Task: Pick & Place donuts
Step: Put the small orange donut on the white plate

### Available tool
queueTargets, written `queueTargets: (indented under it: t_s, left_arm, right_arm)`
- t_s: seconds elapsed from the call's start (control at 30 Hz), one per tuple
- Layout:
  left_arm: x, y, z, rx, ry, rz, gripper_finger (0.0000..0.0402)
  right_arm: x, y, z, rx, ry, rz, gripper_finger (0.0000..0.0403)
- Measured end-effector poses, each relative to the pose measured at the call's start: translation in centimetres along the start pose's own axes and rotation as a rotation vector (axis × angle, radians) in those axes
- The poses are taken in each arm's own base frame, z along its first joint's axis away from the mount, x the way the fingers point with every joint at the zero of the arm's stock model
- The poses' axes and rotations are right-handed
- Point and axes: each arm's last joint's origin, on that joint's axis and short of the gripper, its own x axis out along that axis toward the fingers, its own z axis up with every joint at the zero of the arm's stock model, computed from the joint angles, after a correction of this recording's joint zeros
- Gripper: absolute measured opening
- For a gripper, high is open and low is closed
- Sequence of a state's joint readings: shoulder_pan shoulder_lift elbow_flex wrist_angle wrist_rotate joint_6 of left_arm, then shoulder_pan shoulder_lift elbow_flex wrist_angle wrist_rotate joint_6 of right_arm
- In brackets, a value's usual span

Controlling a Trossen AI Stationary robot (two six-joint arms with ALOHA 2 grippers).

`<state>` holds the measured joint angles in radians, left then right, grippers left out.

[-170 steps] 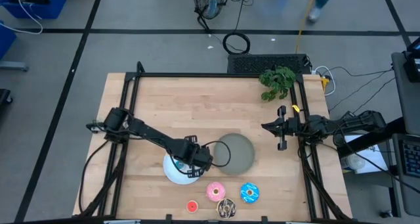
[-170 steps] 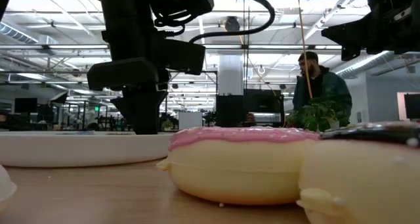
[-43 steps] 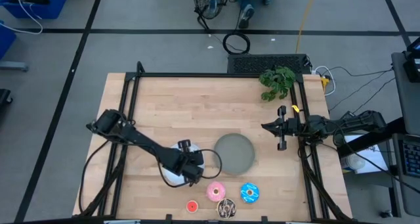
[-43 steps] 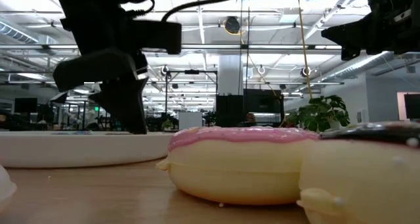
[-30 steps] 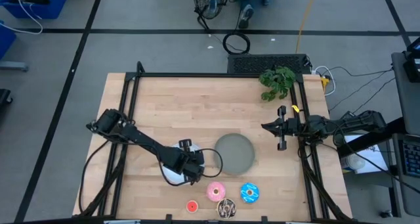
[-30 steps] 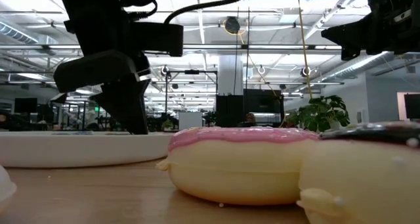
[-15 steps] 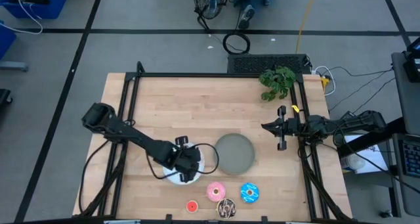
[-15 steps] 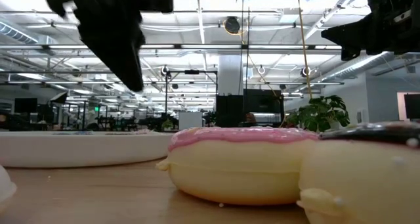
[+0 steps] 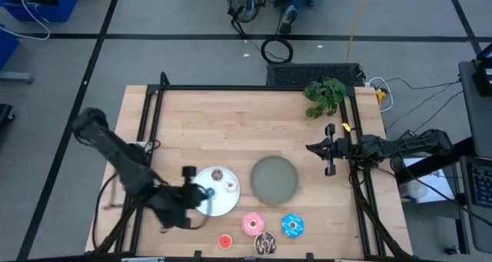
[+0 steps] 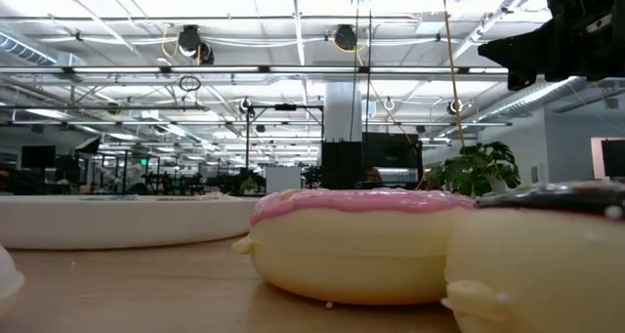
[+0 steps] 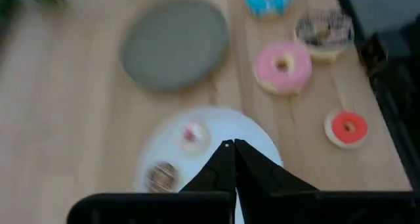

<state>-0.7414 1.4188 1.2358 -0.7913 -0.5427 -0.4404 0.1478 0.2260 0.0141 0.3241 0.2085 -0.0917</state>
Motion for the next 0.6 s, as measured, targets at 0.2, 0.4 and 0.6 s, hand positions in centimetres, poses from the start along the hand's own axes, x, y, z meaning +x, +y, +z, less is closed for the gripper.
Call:
queueTargets:
  t_s: [0.2, 0.4, 0.6]
  left_arm:
    - [-4.6, 3.5, 0.4, 0.002, -0.174, 0.038, 0.0004]
    - [-3.3, 6.6, -4.8, -0.062, -0.291, 0.023, 0.0004]
    - [-0.8, 7.0, -9.3, -0.184, -0.553, -0.112, 0.0004]
  right_arm:
    - [0.0, 0.0, 0.1, 0.002, -0.008, -0.001, 0.0000]
    - [0.0, 0.0, 0.1, 0.001, -0.008, -0.001, 0.0000]
    - [0.0, 0.0, 0.0, -0.032, 0.003, 0.001, 0.0000]
